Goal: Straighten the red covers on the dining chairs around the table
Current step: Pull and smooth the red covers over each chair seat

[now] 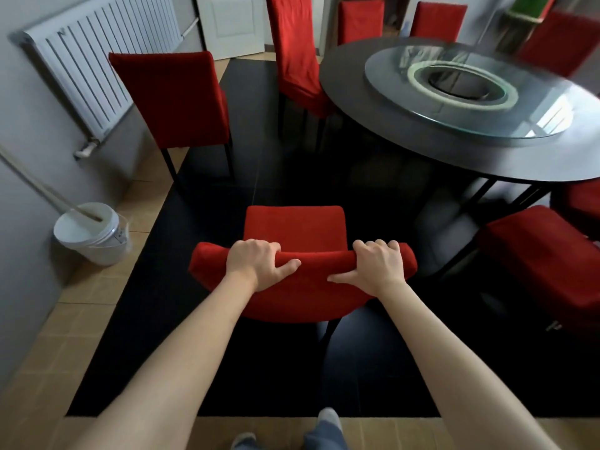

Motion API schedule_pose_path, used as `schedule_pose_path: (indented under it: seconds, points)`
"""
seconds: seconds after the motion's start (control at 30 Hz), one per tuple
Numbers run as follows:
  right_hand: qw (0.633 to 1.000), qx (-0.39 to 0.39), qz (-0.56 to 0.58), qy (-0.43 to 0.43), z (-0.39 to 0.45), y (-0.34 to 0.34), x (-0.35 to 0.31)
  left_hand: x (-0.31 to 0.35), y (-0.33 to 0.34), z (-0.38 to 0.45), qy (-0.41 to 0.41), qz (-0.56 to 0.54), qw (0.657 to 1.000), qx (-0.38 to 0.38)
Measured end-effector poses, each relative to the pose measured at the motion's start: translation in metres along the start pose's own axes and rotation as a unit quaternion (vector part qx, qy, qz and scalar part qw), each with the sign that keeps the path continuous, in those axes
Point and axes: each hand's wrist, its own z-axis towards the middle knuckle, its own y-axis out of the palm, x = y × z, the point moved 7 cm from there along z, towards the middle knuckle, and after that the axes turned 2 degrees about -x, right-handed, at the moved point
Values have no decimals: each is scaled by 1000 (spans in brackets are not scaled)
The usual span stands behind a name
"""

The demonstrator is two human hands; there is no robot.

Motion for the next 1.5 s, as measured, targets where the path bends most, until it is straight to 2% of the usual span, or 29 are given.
schedule_pose_path:
  seconds: [0.4,0.57,0.67,0.97,1.5]
  points:
    - [997,8,6,82,-31,2,-1,-1,8,29,82,23,996,-11]
    - [993,26,12,114,-20,2,-5,-9,8,62,91,40,995,-20]
    - [992,11,0,130,-1,1,5,-5,6,89,82,35,996,-30]
    - [991,29,-44,123,23,5,38,17,5,121,109,9,994,-16]
    - [990,43,-19,133,59,9,100,59,6,183,122,3,992,-10]
